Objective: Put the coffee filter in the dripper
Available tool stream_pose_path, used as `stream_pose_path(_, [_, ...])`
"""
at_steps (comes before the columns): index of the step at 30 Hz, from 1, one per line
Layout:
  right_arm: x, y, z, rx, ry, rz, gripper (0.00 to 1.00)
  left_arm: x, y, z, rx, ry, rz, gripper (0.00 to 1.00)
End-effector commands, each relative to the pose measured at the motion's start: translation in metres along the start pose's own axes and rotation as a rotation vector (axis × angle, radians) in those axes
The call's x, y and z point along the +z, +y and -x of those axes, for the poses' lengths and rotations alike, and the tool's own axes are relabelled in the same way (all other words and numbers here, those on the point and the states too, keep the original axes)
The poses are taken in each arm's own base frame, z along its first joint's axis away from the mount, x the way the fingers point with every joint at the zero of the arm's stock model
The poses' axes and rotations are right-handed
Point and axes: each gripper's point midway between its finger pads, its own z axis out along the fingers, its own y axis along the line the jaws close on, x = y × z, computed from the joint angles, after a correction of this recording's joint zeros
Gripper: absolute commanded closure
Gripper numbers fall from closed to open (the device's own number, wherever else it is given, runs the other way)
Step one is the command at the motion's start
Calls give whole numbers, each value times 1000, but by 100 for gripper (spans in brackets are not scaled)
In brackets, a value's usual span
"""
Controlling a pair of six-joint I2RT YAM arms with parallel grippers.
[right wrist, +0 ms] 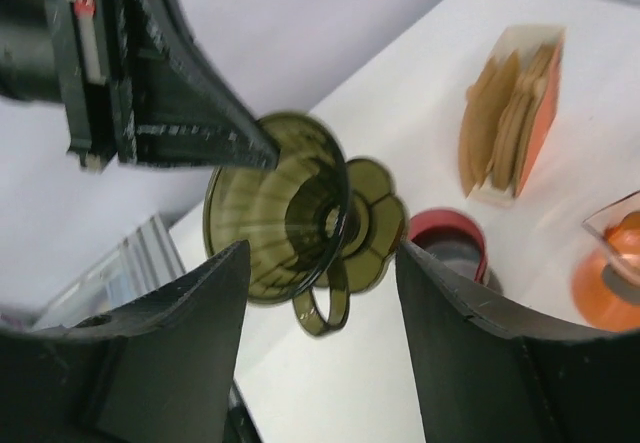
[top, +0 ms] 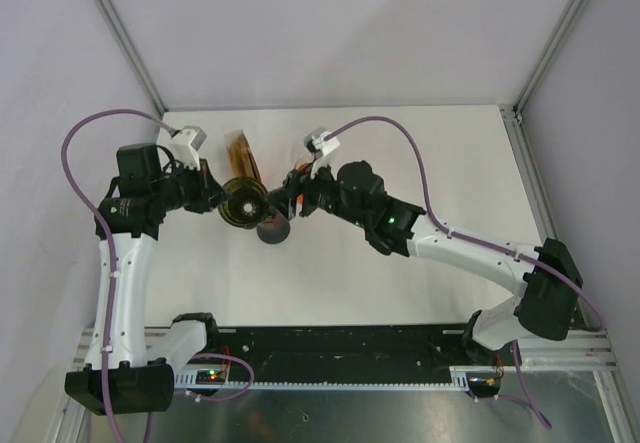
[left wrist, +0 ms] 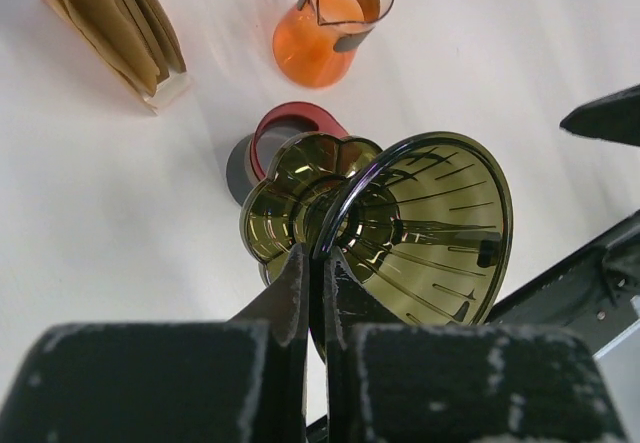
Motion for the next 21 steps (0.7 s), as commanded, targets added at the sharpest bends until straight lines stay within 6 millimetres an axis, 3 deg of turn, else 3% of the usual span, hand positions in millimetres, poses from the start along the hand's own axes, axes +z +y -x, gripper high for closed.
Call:
stream_pose_path(1, [16, -11, 47, 62, -151, -57, 36, -8, -4, 35, -111, -125, 27, 100])
stream_pose_path(6, [38, -34, 34, 35, -94, -148, 37, -9, -9, 42, -146, -145, 6, 100])
stream_pose_path(13, [61, -30, 21, 6, -11, -128, 45, -6, -6, 43, -163, -147, 14, 100])
stream_pose_path(17, [71, -31, 12, 4, 49, -117, 69, -5, -6, 44, -160, -152, 12, 100])
stream_pose_path(21, [69, -39, 10, 3, 75, -129, 96, -2, -4, 42, -155, -145, 11, 100])
